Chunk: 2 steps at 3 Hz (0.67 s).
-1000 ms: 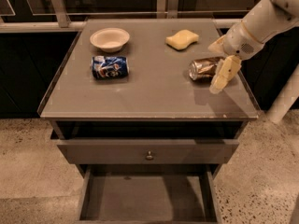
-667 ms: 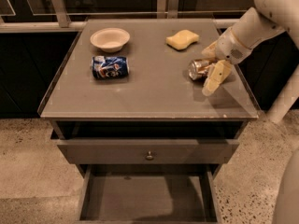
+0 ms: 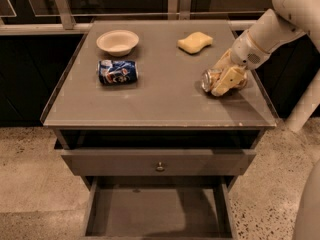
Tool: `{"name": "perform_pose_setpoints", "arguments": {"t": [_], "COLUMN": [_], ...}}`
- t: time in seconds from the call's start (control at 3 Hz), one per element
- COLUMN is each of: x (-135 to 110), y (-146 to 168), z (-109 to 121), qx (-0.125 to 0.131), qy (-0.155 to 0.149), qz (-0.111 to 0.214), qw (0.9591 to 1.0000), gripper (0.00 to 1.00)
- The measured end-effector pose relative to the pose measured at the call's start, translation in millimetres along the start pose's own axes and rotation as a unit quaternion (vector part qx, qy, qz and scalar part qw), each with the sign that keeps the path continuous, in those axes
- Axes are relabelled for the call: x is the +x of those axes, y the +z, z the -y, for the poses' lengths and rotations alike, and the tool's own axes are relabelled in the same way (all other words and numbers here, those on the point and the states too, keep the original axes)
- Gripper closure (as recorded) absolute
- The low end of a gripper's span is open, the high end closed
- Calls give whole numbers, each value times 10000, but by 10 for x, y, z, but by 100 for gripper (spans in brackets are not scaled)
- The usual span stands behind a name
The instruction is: Place orange can into middle drawer
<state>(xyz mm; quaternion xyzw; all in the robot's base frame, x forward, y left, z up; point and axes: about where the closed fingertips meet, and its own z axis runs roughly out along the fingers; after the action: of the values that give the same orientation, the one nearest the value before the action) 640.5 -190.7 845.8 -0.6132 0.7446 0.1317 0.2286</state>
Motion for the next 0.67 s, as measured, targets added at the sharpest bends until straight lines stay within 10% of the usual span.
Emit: {"name": "perform_pose_setpoints", "arguments": {"t": [0.67], "x": [0], "y": [0], "z": [0], "qx": [0], "qy": [0], "qz": [0], "qw": [10000], "gripper": [89]}}
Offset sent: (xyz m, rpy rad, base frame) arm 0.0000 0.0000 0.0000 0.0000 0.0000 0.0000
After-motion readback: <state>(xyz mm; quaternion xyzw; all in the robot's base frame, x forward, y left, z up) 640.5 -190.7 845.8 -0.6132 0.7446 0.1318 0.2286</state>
